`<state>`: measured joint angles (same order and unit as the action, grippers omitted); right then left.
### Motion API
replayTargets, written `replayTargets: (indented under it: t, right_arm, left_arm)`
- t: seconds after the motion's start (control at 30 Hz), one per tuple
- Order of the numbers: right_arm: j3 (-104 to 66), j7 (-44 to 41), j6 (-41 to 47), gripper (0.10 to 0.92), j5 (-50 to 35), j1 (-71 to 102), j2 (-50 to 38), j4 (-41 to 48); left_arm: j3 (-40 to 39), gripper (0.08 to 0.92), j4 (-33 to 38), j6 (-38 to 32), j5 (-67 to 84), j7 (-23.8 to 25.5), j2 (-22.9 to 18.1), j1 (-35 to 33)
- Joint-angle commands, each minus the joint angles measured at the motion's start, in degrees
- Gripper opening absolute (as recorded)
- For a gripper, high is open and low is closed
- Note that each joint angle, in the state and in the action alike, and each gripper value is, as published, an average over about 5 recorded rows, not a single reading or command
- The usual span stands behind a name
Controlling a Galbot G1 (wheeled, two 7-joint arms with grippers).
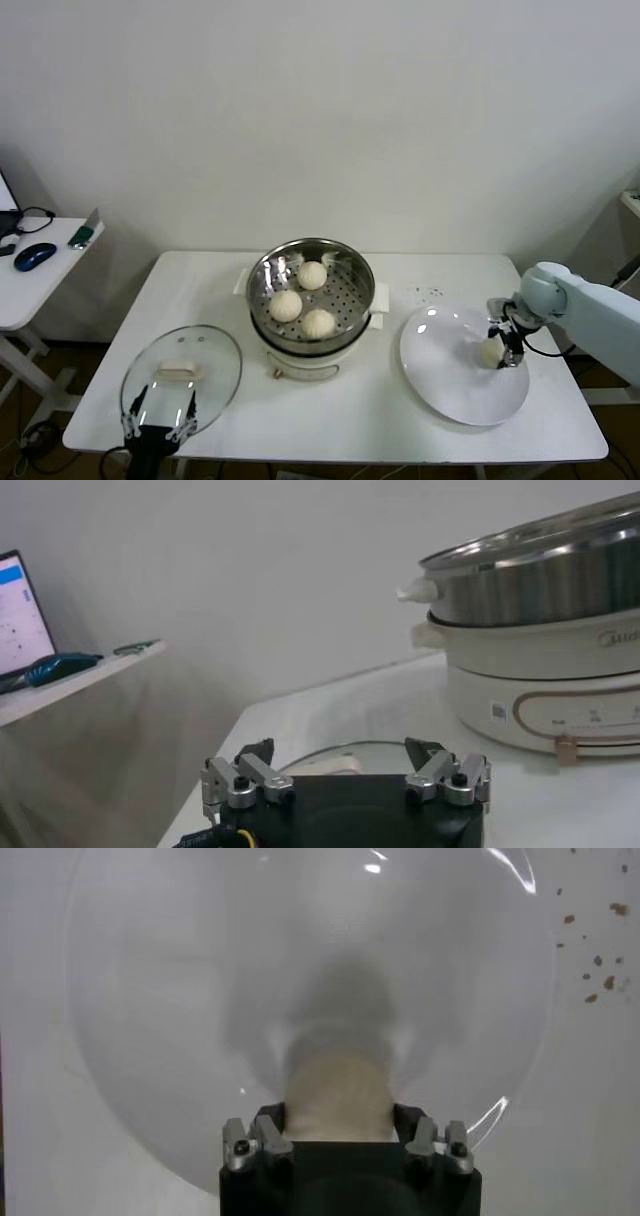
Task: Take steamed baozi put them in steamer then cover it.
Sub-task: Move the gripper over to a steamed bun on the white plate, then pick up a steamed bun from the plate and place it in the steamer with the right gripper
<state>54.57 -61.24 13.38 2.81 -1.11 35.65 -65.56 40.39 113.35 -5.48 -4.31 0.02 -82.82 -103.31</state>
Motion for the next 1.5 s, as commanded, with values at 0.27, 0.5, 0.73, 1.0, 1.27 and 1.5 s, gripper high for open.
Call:
replayTargets:
  t: [0.27,0.5,0.73,1.0,1.27,1.5]
  right_arm:
    - [22.60,3.65,6.25,0.688,-27.22,-30.50,6.92,-0.67]
    - [34.19,3.74,7.36,0.695,-38.76,-46.53,16.31,0.49]
    - [38.12,4.21,8.20,0.696,-44.70,-51.42,25.83,1.18]
    - [38.72,8.37,11.75,0.696,-50.77,-49.53,34.93,0.67]
    - [40.29,10.30,13.07,0.696,-52.85,-45.92,39.32,0.89]
    - [42.80,10.26,12.86,0.696,-51.89,-41.88,41.02,0.93]
  left_arm:
    - [-1.44,0.823,1.28,-0.17,-0.15,-0.01,-0.22,-0.67]
    - [-2.19,0.823,2.66,-0.21,-0.19,0.19,-0.11,-1.31]
    - [-4.26,0.823,3.14,-0.51,-0.64,0.02,-0.39,-1.59]
    - [-6.07,0.823,3.45,-0.90,-1.11,-0.27,0.42,-2.46]
    - [-6.82,0.823,3.29,-0.54,-1.73,-0.17,1.23,-1.39]
    - [-7.19,0.823,2.57,-0.19,-2.27,-0.25,1.01,-0.25]
